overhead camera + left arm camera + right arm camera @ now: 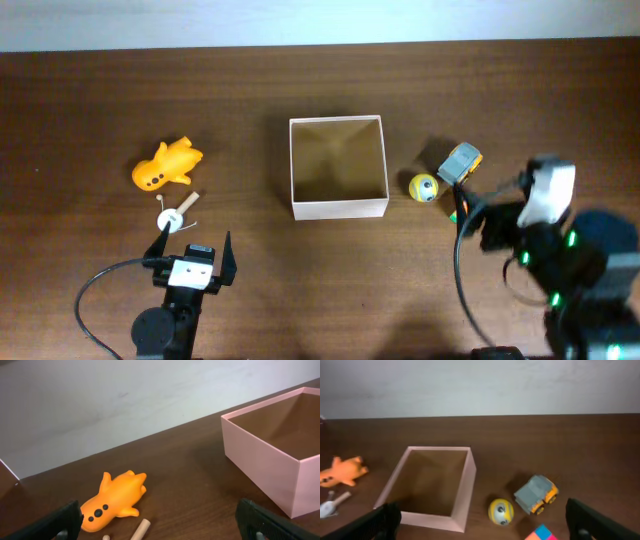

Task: Pack container
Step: 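Move the right gripper over the grey-yellow toy truck and grasp it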

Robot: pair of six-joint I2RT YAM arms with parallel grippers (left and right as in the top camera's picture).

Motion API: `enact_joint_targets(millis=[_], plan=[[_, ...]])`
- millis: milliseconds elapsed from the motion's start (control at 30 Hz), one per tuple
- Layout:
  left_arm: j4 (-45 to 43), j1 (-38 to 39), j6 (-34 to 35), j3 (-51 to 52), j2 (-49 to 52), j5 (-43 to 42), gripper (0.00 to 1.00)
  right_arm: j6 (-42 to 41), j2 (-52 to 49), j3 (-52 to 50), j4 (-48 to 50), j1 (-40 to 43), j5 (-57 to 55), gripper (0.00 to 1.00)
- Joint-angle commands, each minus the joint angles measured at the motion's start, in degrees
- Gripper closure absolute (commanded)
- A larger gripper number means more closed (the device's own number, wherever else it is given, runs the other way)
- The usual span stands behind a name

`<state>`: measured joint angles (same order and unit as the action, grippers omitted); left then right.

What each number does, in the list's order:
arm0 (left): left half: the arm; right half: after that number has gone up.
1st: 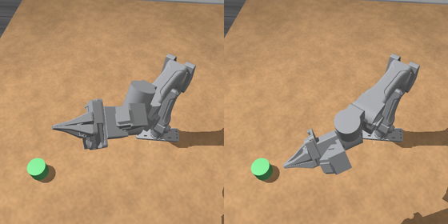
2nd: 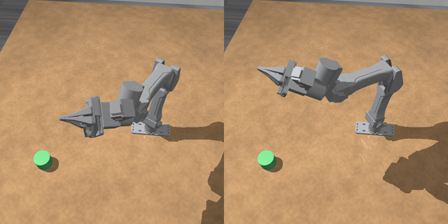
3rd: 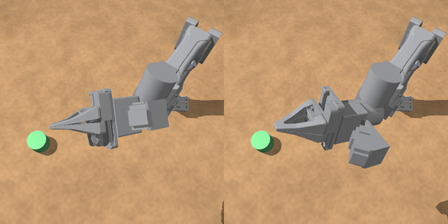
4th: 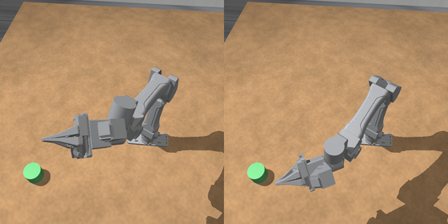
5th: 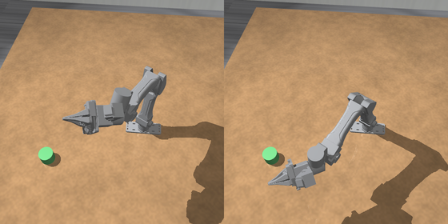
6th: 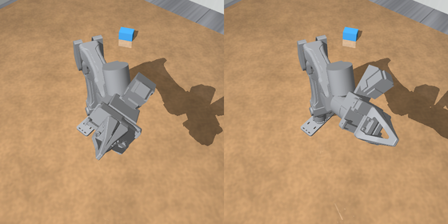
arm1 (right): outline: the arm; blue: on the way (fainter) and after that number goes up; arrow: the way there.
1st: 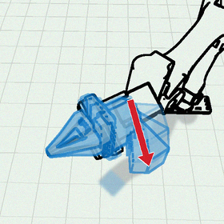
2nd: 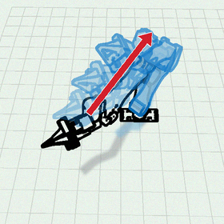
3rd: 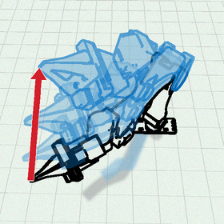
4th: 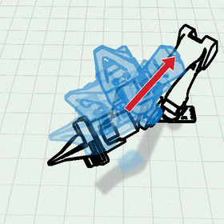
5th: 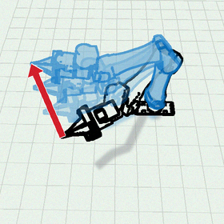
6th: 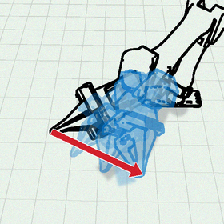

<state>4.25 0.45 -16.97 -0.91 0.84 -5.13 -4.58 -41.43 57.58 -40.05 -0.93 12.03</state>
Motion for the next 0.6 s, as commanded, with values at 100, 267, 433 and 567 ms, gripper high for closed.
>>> enact_joint_targets(millis=[100,267,433,567], plan=[[0.1,-0.2,-0.7,0.4,-0.5,0.4,0.01,-0.3,-14.2,10.8,0.3,0.3,4.0,0.01],[0.1,-0.2,-0.7,0.4,-0.5,0.4,0.01,-1.2,-25.3,10.8,3.2,0.3,-3.1,0.01],[0.1,-0.2,-0.7,0.4,-0.5,0.4,0.01,-8.3,-34.9,10.8,3.3,0.3,-6.9,0.01],[0.1,-0.2,-0.7,0.4,-0.5,0.4,0.01,-15.8,-42.4,10.8,5.1,0.3,-8.5,0.01]])
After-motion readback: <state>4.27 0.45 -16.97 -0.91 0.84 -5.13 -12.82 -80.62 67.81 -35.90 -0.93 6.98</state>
